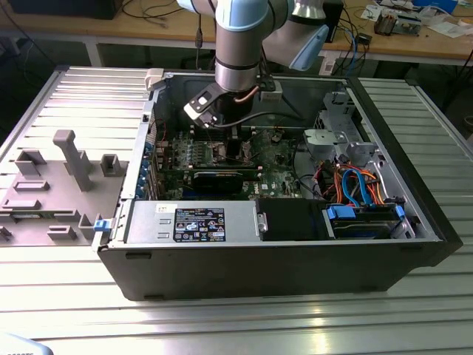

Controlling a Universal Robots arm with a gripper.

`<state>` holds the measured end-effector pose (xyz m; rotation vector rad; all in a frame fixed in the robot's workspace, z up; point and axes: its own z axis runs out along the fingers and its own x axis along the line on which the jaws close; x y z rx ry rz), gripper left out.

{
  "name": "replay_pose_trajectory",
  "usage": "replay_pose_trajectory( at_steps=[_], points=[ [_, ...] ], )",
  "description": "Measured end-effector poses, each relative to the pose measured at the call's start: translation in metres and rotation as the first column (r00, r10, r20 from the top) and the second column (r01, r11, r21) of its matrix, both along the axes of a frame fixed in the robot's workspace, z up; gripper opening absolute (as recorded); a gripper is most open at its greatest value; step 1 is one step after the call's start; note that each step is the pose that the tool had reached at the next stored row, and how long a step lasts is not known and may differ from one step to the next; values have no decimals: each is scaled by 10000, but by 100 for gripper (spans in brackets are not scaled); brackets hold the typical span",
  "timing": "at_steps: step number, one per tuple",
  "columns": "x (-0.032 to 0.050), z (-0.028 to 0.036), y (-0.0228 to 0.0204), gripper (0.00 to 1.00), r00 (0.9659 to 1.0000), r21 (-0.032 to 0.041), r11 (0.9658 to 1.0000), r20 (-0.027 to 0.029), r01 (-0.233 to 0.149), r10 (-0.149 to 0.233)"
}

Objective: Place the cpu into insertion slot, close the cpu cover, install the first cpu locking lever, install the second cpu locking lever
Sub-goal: 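Install the second cpu locking lever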

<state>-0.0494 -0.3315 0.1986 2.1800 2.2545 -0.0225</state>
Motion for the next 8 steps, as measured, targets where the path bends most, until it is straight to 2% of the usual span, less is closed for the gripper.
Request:
replay_pose_trajectory(
  at_steps=[2,8],
  points=[
    [2,0,2,62,9999,0,9999,0,-136,136],
    [7,11,5,62,9999,-3,9999,-1,-154,154]
  ],
)
